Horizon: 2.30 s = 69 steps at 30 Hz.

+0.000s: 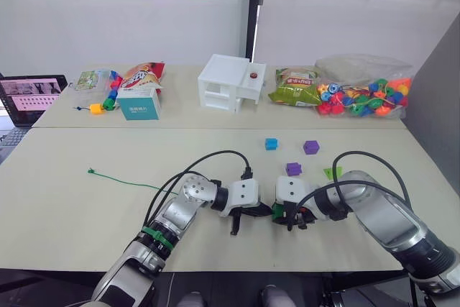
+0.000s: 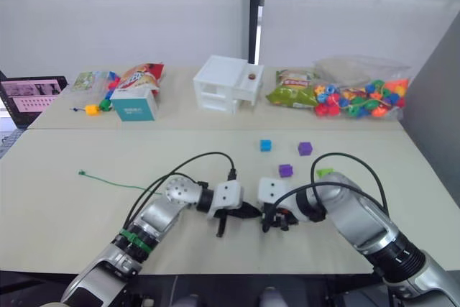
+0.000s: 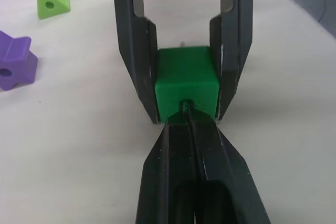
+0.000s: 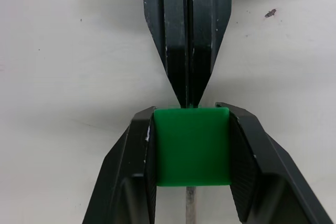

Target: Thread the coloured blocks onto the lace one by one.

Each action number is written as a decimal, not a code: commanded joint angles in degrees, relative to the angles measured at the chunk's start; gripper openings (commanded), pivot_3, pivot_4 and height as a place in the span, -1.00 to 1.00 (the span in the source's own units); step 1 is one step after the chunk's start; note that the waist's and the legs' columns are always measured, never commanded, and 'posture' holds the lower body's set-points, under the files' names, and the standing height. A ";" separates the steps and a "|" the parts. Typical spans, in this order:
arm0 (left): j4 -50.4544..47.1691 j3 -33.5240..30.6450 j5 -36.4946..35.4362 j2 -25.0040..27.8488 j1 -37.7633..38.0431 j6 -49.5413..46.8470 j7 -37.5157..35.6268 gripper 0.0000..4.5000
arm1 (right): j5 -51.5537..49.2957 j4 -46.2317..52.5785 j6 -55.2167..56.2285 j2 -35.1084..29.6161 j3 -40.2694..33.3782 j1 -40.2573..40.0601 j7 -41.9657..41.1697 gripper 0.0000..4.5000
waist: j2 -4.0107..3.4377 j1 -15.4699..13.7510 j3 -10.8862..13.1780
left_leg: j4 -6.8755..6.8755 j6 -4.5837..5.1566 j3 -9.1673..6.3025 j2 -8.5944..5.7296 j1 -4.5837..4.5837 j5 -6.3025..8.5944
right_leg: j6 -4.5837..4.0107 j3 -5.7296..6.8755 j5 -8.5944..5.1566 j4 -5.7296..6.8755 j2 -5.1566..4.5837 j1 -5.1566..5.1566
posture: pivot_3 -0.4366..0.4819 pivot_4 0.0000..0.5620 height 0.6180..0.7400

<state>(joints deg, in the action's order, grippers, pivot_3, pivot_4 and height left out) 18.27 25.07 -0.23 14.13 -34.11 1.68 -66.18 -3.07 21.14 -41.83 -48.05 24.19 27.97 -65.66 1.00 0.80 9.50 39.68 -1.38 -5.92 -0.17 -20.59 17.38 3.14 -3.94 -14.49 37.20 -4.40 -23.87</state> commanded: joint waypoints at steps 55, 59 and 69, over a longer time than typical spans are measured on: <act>6.10 1.21 -0.89 -6.36 -3.56 5.67 -0.83 -0.47 | -9.19 5.17 -1.72 -8.06 -12.98 -15.16 12.19 0.64 | 0.01 -0.78 0.01 | 0.23 0.00 0.00 -0.03 -0.46 -0.01 | 0.12 0.01 0.11 -0.09 -0.01 -0.25 | -0.05 -0.47 1.00; 5.95 1.07 -0.86 -6.08 -3.48 5.63 -0.62 -0.47 | -7.87 3.96 -1.21 -8.18 -11.62 -15.59 11.60 0.04 | 0.01 -0.72 0.00 | 0.23 0.00 0.00 -0.04 -0.40 -0.01 | 0.12 0.00 0.11 -0.09 -0.01 -0.19 | -0.05 -0.47 1.00; 5.58 0.47 -1.04 -4.54 -3.67 5.82 -1.14 -0.47 | -8.01 3.47 -1.06 -8.13 -12.00 -15.68 11.69 -1.00 | 0.02 -0.52 0.01 | 0.20 0.00 0.00 -0.03 0.06 -0.01 | 0.12 0.00 0.11 -0.13 -0.01 0.30 | -0.05 -0.47 1.00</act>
<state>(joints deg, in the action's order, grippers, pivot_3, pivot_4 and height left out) 25.64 26.12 -1.06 9.24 -37.38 6.40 -67.01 -12.54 26.28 -42.87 -55.71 12.64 12.54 -54.89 1.02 0.29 9.50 39.85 -1.36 -5.92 -0.20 -20.41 17.38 3.26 -3.94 -14.38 37.03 -4.41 -23.44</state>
